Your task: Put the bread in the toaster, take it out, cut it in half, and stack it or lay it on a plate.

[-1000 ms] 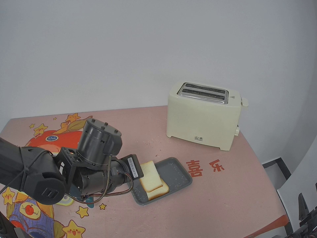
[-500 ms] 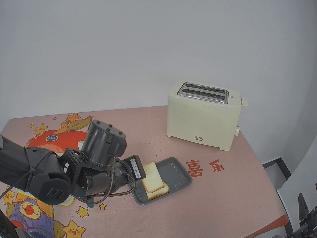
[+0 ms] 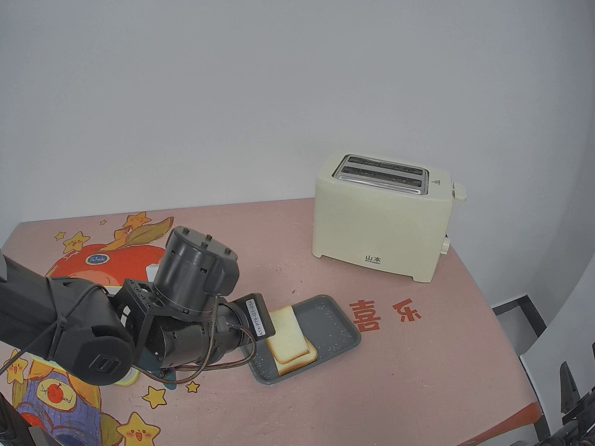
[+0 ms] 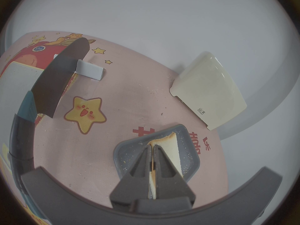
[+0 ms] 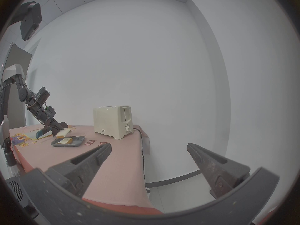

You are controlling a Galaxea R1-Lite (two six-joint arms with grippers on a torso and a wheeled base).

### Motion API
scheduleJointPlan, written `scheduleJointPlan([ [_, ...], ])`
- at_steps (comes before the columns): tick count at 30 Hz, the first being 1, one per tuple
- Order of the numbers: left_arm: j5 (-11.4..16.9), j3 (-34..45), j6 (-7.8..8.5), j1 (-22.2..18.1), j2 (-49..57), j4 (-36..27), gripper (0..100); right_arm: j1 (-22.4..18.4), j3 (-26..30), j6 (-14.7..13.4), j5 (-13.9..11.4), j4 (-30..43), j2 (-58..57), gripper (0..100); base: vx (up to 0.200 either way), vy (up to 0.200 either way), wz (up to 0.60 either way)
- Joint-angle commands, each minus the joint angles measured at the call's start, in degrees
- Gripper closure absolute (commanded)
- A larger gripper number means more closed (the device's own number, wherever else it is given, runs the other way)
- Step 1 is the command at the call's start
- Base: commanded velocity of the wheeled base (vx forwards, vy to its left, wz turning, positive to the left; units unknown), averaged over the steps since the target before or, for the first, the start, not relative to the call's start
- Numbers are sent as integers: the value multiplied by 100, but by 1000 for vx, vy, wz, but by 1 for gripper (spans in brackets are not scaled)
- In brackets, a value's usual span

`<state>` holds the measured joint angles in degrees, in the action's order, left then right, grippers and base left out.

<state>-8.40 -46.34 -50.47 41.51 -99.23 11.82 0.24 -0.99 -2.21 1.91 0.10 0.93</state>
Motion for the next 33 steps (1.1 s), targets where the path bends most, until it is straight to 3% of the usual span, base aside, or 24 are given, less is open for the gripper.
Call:
scheduleJointPlan([
  [1,-13,2,2,-2,35,4,100,2,99,1,2,-1,-93,0,0,0,0],
  [12,-21,19,28,15,35,-5,100,2,99,1,2,-1,-93,0,0,0,0],
  [13,-21,2,28,15,44,4,0,2,99,1,2,-1,-93,0,0,0,0],
  [19,-13,-16,37,24,405,4,0,2,99,1,2,-1,-93,0,0,0,0],
  [25,-4,2,46,375,1283,-22,0,2,99,1,2,-1,-93,0,0,0,0],
  [33,-21,28,46,499,1266,-49,0,2,99,1,2,-1,-93,0,0,0,0],
])
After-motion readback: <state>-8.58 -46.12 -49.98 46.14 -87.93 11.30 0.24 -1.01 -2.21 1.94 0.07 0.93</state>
